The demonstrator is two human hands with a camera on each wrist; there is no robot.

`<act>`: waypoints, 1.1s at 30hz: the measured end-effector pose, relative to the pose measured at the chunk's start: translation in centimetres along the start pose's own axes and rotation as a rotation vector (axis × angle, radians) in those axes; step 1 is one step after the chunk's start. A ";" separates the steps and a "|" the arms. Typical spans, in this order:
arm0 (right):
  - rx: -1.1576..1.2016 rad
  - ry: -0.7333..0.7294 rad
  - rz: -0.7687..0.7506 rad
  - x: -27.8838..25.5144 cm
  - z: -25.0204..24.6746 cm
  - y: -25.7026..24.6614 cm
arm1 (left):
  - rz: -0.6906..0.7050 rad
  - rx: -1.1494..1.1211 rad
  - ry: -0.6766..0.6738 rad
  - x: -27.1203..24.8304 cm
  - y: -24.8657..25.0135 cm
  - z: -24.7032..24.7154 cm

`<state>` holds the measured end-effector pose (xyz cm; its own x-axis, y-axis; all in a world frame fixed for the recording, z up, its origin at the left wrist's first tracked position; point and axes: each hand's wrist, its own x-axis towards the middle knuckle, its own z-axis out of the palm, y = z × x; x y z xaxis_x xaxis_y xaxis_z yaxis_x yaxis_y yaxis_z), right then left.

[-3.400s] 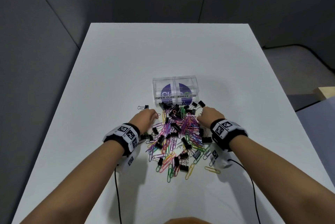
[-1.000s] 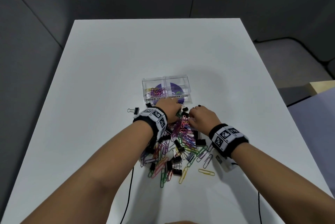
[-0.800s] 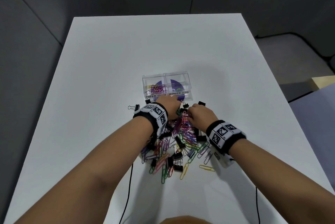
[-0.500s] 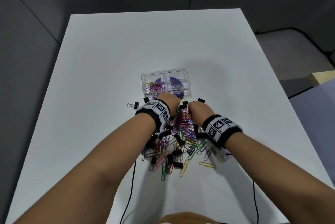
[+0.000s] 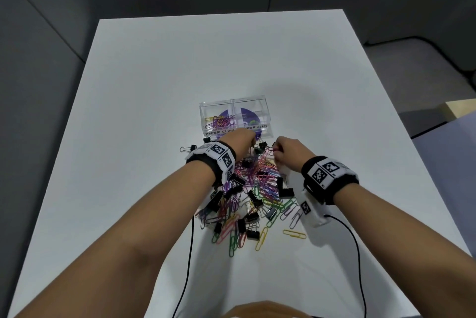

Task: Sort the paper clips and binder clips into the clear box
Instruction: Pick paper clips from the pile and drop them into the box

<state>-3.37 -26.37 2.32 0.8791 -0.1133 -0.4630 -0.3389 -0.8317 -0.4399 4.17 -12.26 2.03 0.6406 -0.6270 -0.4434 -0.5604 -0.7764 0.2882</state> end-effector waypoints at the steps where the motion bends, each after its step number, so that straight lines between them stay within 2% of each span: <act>1: 0.024 0.004 -0.003 0.0 -0.2 0.1 | -0.006 -0.005 -0.003 0.0 0.1 -0.1; 8: 0.180 0.044 0.011 0.1 0.2 0.3 | -0.008 -0.024 0.009 -0.5 -0.2 0.4; 13: 0.161 0.176 0.055 -0.2 1.5 0.2 | -0.034 -0.076 0.040 -1.6 -0.4 0.5; 15: 0.175 0.203 0.050 -0.2 1.5 0.2 | -0.034 -0.012 0.023 -2.0 -0.2 0.5; 20: 0.312 0.168 0.057 0.0 1.3 0.4 | 0.061 0.167 -0.015 -2.6 0.5 1.7; 24: 0.335 0.133 0.029 -0.2 1.2 0.9 | 0.054 0.164 0.001 -2.7 0.9 2.3; 30: 0.082 -0.059 -0.070 -0.9 1.7 1.5 | 0.037 0.133 0.055 -2.7 1.0 2.6; 33: -0.062 -0.086 -0.101 -1.0 1.7 1.6 | 0.009 0.172 0.038 -2.6 0.9 2.6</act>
<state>-5.34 -26.70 0.77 0.8751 0.0177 -0.4837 -0.2261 -0.8686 -0.4409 0.64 -11.20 1.24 0.6526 -0.6384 -0.4081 -0.6457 -0.7504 0.1415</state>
